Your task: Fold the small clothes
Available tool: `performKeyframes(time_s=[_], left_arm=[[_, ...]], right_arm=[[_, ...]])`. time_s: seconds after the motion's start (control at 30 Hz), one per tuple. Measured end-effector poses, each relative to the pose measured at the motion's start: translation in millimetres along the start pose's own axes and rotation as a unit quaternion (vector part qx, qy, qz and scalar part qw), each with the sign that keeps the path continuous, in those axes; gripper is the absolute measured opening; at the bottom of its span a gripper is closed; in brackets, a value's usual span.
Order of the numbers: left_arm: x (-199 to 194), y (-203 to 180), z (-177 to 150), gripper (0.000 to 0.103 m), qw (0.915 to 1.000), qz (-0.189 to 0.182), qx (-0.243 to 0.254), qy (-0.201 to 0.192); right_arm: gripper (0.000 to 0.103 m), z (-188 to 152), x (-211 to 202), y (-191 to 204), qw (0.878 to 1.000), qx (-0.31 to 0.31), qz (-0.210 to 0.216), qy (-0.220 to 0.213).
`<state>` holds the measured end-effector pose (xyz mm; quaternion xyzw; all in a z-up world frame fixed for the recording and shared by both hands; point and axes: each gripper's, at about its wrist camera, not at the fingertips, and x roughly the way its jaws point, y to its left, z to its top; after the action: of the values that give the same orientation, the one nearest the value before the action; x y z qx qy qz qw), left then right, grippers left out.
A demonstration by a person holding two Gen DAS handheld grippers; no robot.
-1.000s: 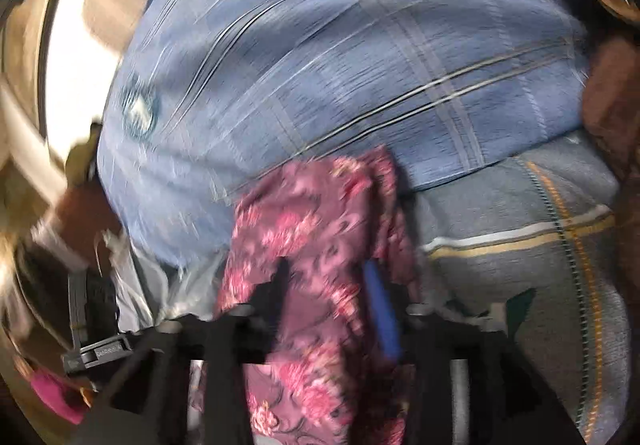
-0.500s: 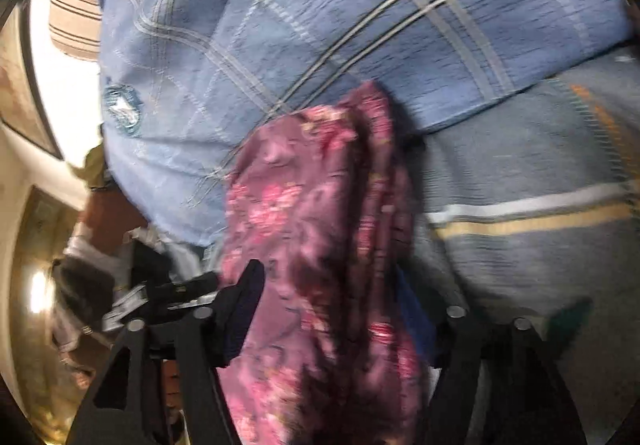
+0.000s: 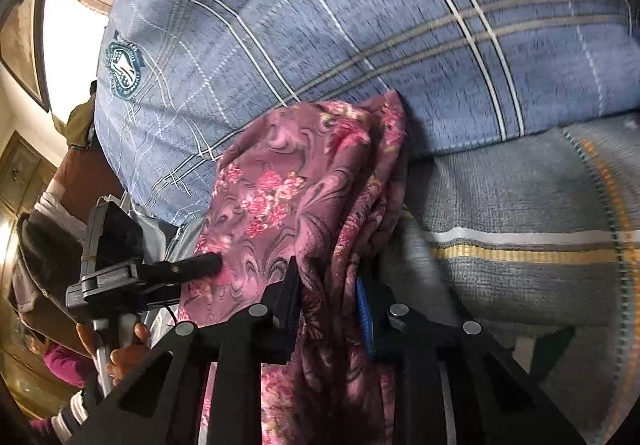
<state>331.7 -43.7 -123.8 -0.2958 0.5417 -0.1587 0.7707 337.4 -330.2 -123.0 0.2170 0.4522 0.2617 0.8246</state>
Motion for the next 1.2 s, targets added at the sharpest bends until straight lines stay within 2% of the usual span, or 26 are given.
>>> performKeyframes(time_s=[0.1, 0.2, 0.27, 0.33, 0.37, 0.4, 0.47, 0.5, 0.57, 0.63, 0.83, 1.0, 1.07, 1.2], left_arm=[[-11.6, -10.3, -5.8, 0.032, 0.9996, 0.014, 0.021, -0.009], [-8.8, -13.8, -8.5, 0.032, 0.9981, 0.049, 0.039, 0.000], [-2.9, -11.0, -8.1, 0.034, 0.9984, 0.049, 0.028, 0.005], [-0.2, -3.8, -5.4, 0.039, 0.9990, 0.042, 0.013, 0.013], [2.6, -2.0, -3.8, 0.045, 0.9991, 0.039, 0.009, 0.017], [5.6, -3.4, -3.0, 0.050, 0.9990, 0.038, 0.008, 0.022], [10.3, -3.8, -3.3, 0.050, 0.9988, 0.042, 0.012, 0.024], [10.3, -3.2, -3.3, 0.047, 0.9988, 0.041, 0.014, 0.021], [6.5, -5.8, -3.0, 0.034, 0.9989, 0.039, 0.020, 0.015], [-1.5, -6.8, -1.8, 0.029, 0.9992, 0.028, 0.022, 0.016], [-47.3, -24.3, -3.0, 0.026, 0.9989, 0.013, 0.044, -0.001], [-120.1, -38.6, -10.6, 0.026, 0.9959, -0.004, 0.085, -0.032], [-152.3, -28.7, -16.4, 0.027, 0.9938, 0.006, 0.100, -0.047], [-167.1, -3.5, -27.4, 0.027, 0.9939, 0.022, 0.094, -0.053]], right_arm=[[0.022, -0.9, -3.2, 13.8, 1.000, -0.005, -0.011, 0.002], [0.029, -4.8, 9.0, 7.5, 0.998, 0.044, -0.023, 0.023], [0.035, -8.9, 10.4, -3.0, 0.997, 0.079, -0.005, 0.020], [0.047, -13.4, 11.6, -10.7, 0.995, 0.102, 0.003, 0.012], [0.052, -15.3, 15.3, -14.0, 0.994, 0.107, 0.003, 0.013], [0.051, -16.0, 17.3, -15.7, 0.994, 0.108, 0.013, 0.006], [0.044, -14.1, 20.0, -13.1, 0.996, 0.091, 0.022, 0.006], [0.032, -13.2, 21.3, -9.6, 0.996, 0.080, 0.025, 0.007], [0.027, -10.3, 18.3, 4.0, 0.999, 0.045, 0.005, -0.002], [0.022, -8.2, 10.1, 16.6, 0.999, 0.027, -0.009, -0.019], [0.022, -7.0, -21.8, 49.2, 0.999, 0.005, -0.002, -0.048], [0.022, -7.7, -57.2, 98.0, 0.996, -0.009, 0.032, -0.079], [0.022, -14.8, -60.3, 119.4, 0.996, -0.017, 0.041, -0.081], [0.022, -37.5, -42.0, 140.4, 0.995, -0.019, 0.063, -0.074]])
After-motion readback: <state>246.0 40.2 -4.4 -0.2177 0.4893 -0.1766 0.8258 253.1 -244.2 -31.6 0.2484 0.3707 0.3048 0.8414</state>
